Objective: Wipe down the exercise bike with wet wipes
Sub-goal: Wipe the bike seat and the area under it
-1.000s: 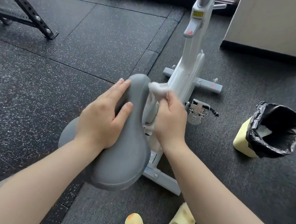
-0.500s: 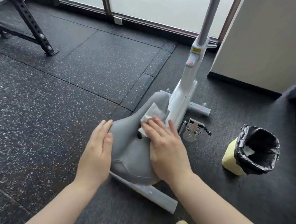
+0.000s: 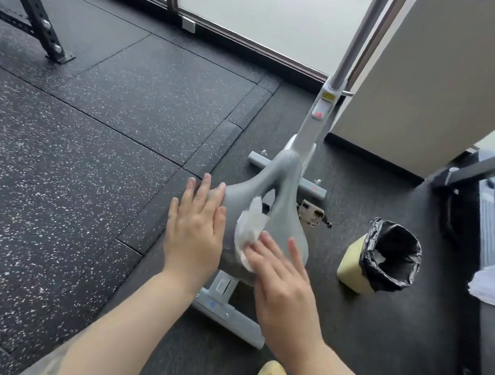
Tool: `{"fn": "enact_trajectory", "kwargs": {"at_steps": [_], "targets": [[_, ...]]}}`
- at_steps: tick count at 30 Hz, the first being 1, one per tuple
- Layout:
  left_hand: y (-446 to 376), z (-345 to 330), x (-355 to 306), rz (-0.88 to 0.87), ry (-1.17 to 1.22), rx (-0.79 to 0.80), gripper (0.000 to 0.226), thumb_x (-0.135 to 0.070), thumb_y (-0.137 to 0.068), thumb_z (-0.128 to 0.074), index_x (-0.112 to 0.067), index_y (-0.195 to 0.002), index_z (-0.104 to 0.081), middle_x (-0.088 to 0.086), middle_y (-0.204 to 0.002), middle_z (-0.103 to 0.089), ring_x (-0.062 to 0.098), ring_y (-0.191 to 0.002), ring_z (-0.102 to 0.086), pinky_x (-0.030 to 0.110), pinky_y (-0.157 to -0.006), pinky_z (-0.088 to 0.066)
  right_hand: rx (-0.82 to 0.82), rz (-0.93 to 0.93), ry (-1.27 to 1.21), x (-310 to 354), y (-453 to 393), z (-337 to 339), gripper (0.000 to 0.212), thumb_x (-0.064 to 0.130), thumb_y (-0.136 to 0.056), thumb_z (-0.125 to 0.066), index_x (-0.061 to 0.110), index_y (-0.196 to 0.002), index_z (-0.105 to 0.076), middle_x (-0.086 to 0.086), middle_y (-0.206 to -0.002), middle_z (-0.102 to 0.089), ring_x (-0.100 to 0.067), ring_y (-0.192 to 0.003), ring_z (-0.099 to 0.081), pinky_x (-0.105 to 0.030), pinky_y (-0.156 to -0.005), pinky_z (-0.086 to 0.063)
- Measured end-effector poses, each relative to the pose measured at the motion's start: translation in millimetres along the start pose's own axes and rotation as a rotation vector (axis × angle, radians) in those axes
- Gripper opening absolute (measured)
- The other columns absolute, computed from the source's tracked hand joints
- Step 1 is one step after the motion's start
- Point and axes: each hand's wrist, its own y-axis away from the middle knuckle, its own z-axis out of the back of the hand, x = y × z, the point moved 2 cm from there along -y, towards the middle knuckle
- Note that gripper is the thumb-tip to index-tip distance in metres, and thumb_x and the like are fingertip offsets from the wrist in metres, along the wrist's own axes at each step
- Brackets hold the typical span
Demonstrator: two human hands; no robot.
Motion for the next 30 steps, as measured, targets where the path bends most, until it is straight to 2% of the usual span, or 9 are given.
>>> {"fn": "enact_trajectory", "kwargs": {"at_steps": [2, 7, 11, 16, 21, 24, 26, 28, 30], "targets": [[-3.1, 2.0, 0.0, -0.164, -0.095, 0.021, 0.054, -0.038, -0.098, -0.019, -0.022, -0.143, -0.046, -0.004, -0.155, -0.035, 0.018, -0.148, -0.019, 0.040, -0.119, -0.007, 0.027, 0.092, 0.035, 3.1, 13.5, 2.6, 0.040, 0.002, -0.089, -0.044, 0.012, -0.122, -0.064, 0.002, -0.133, -0.060, -0.014, -0.137, -0.042, -0.043, -0.118, -0.023], [-13.5, 3.0, 10.9, -0.372, -0.054, 0.163, 0.052, -0.035, -0.099, -0.025, -0.018, -0.143, -0.048, -0.002, -0.150, -0.043, 0.024, -0.142, -0.033, 0.037, -0.115, -0.021, -0.124, -0.265, 0.034, -15.8, 1.7, 10.5, 0.042, 0.007, -0.092, -0.038, 0.009, -0.128, -0.060, -0.004, -0.136, -0.057, -0.016, -0.135, -0.044, -0.040, -0.120, -0.018], [-16.6, 1.3, 12.7, -0.397, -0.042, 0.157, 0.052, -0.031, -0.099, -0.027, -0.012, -0.140, -0.051, 0.004, -0.146, -0.048, 0.027, -0.139, -0.039, 0.039, -0.114, -0.025, -0.024, -0.009, 0.129, 21.2, 5.6, -12.3, 0.042, 0.009, -0.090, -0.045, 0.006, -0.129, -0.060, -0.005, -0.137, -0.057, -0.019, -0.136, -0.043, -0.044, -0.115, -0.027], [-15.1, 4.1, 10.1, -0.388, -0.013, 0.145, 0.053, -0.032, -0.099, -0.025, -0.010, -0.140, -0.050, 0.006, -0.147, -0.047, 0.024, -0.140, -0.036, 0.032, -0.118, -0.018, -0.096, -0.076, 0.187, 33.3, -2.7, -30.9, 0.045, 0.008, -0.086, -0.065, 0.005, -0.130, -0.059, -0.006, -0.135, -0.059, -0.019, -0.132, -0.048, -0.042, -0.113, -0.029], [-14.4, 8.4, 7.7, -0.350, -0.004, 0.192, 0.061, -0.041, -0.096, -0.018, -0.015, -0.145, -0.043, 0.001, -0.152, -0.039, 0.021, -0.144, -0.028, 0.033, -0.120, -0.015, -0.112, 0.164, 0.145, -12.0, 13.1, 2.7, 0.034, 0.000, -0.094, -0.046, 0.009, -0.118, -0.069, -0.003, -0.125, -0.066, -0.018, -0.125, -0.056, -0.043, -0.111, -0.037], [-12.7, 12.3, -0.4, -0.315, -0.138, 0.296, 0.076, -0.057, -0.087, -0.006, -0.023, -0.152, -0.027, -0.003, -0.160, -0.022, 0.017, -0.149, -0.014, 0.035, -0.122, -0.008, -0.246, -0.165, -0.010, -37.6, 21.0, 16.2, 0.034, 0.007, -0.092, -0.046, 0.008, -0.117, -0.069, -0.005, -0.125, -0.065, -0.018, -0.124, -0.056, -0.046, -0.110, -0.037], [-14.4, 11.2, -10.8, -0.342, -0.292, 0.379, 0.085, -0.069, -0.080, -0.001, -0.028, -0.154, -0.015, -0.002, -0.163, -0.008, 0.018, -0.150, -0.004, 0.038, -0.121, -0.003, -0.257, -0.351, -0.152, -30.9, 13.7, 10.6, 0.030, 0.012, -0.091, -0.052, 0.007, -0.115, -0.067, -0.006, -0.128, -0.063, -0.019, -0.129, -0.051, -0.038, -0.114, -0.031], [-20.6, 5.6, -22.3, -0.398, -0.405, 0.455, 0.081, -0.072, -0.085, -0.005, -0.031, -0.154, -0.011, 0.002, -0.164, 0.002, 0.019, -0.150, 0.002, 0.038, -0.121, 0.000, -0.219, -0.404, -0.261, -16.9, -2.3, 1.8, 0.033, 0.014, -0.090, -0.055, 0.003, -0.121, -0.060, -0.011, -0.132, -0.059, -0.021, -0.132, -0.043, -0.025, -0.116, -0.022], [-30.1, -0.1, -32.7, -0.426, -0.454, 0.504, 0.070, -0.061, -0.095, -0.014, -0.026, -0.155, -0.010, 0.003, -0.163, 0.008, 0.017, -0.150, 0.006, 0.036, -0.121, 0.001, -0.206, -0.411, -0.308, -13.0, -16.0, -3.3, 0.033, 0.012, -0.092, -0.054, 0.004, -0.124, -0.054, -0.014, -0.133, -0.057, -0.019, -0.129, -0.042, -0.028, -0.113, -0.026]]}}
